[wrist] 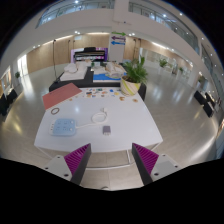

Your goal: Unplug charger

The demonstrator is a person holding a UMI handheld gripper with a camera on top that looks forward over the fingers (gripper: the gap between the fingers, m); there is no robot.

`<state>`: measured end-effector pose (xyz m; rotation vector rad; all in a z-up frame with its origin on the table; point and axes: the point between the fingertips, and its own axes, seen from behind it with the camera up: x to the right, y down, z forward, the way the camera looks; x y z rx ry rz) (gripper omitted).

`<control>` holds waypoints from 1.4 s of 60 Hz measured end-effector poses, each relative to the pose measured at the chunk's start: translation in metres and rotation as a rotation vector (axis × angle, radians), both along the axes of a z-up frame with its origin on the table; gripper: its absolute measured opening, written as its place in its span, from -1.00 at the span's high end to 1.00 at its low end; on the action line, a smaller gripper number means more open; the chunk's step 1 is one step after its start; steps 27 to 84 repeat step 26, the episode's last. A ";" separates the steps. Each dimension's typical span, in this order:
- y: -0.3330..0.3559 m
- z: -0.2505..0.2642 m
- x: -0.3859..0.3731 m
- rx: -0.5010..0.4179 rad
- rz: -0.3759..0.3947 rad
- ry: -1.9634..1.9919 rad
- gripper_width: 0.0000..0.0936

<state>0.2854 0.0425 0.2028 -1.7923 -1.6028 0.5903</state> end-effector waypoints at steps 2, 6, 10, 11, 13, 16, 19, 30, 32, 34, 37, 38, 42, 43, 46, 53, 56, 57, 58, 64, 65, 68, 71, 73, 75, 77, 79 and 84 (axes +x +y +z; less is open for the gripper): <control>0.001 0.002 0.014 -0.008 -0.006 -0.010 -0.82; 0.005 0.003 0.030 -0.012 -0.017 -0.013 -0.81; 0.017 0.008 0.039 0.024 -0.027 -0.003 -0.82; 0.019 0.008 0.040 0.026 -0.029 -0.002 -0.82; 0.023 0.009 0.040 0.027 -0.032 0.004 -0.82; 0.026 0.010 0.040 0.033 -0.034 0.014 -0.82; 0.027 0.011 0.040 0.027 -0.035 0.020 -0.81; 0.022 0.009 0.041 -0.003 -0.027 0.026 -0.82; 0.022 0.009 0.041 -0.003 -0.027 0.026 -0.82; 0.022 0.009 0.041 -0.003 -0.027 0.026 -0.82; 0.022 0.009 0.041 -0.003 -0.027 0.026 -0.82; 0.022 0.009 0.041 -0.003 -0.027 0.026 -0.82; 0.022 0.009 0.041 -0.003 -0.027 0.026 -0.82; 0.022 0.009 0.041 -0.003 -0.027 0.026 -0.82; 0.022 0.009 0.041 -0.003 -0.027 0.026 -0.82; 0.022 0.009 0.041 -0.003 -0.027 0.026 -0.82; 0.022 0.009 0.041 -0.003 -0.027 0.026 -0.82; 0.022 0.009 0.041 -0.003 -0.027 0.026 -0.82; 0.022 0.009 0.041 -0.003 -0.027 0.026 -0.82; 0.022 0.009 0.041 -0.003 -0.027 0.026 -0.82; 0.022 0.009 0.041 -0.003 -0.027 0.026 -0.82; 0.022 0.009 0.041 -0.003 -0.027 0.026 -0.82; 0.022 0.009 0.041 -0.003 -0.027 0.026 -0.82; 0.022 0.009 0.041 -0.003 -0.027 0.026 -0.82; 0.022 0.009 0.041 -0.003 -0.027 0.026 -0.82; 0.022 0.009 0.041 -0.003 -0.027 0.026 -0.82; 0.022 0.009 0.041 -0.003 -0.027 0.026 -0.82; 0.022 0.009 0.041 -0.003 -0.027 0.026 -0.82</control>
